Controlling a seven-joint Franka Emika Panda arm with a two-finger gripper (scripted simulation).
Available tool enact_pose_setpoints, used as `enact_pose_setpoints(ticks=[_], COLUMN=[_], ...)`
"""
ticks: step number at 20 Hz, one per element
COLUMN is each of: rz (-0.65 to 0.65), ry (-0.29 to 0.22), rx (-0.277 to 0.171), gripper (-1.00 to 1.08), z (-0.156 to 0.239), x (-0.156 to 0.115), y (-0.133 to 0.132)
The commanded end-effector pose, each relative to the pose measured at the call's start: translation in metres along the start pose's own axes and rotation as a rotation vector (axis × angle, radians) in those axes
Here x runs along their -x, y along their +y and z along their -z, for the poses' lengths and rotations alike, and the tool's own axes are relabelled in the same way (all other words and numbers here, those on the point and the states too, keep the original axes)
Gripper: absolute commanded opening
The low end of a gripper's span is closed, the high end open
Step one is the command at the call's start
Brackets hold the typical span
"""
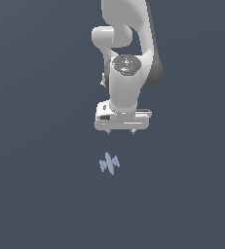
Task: Pick up the object and move it to a goal position.
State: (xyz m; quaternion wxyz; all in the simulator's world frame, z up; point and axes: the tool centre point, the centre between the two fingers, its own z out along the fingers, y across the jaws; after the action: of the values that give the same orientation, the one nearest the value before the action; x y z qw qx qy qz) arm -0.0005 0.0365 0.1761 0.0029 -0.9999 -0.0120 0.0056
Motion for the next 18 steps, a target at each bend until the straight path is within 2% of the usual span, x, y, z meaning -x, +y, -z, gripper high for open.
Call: enact_pose_setpoints(ticks=[1, 18], rz=[0.0, 0.025], ry=[0.0, -0.014], rx=[0.0, 0.002], gripper=[1.0, 1.0], z=[0.0, 0.002], x=[0.0, 0.0015], y=[0.0, 0.0024])
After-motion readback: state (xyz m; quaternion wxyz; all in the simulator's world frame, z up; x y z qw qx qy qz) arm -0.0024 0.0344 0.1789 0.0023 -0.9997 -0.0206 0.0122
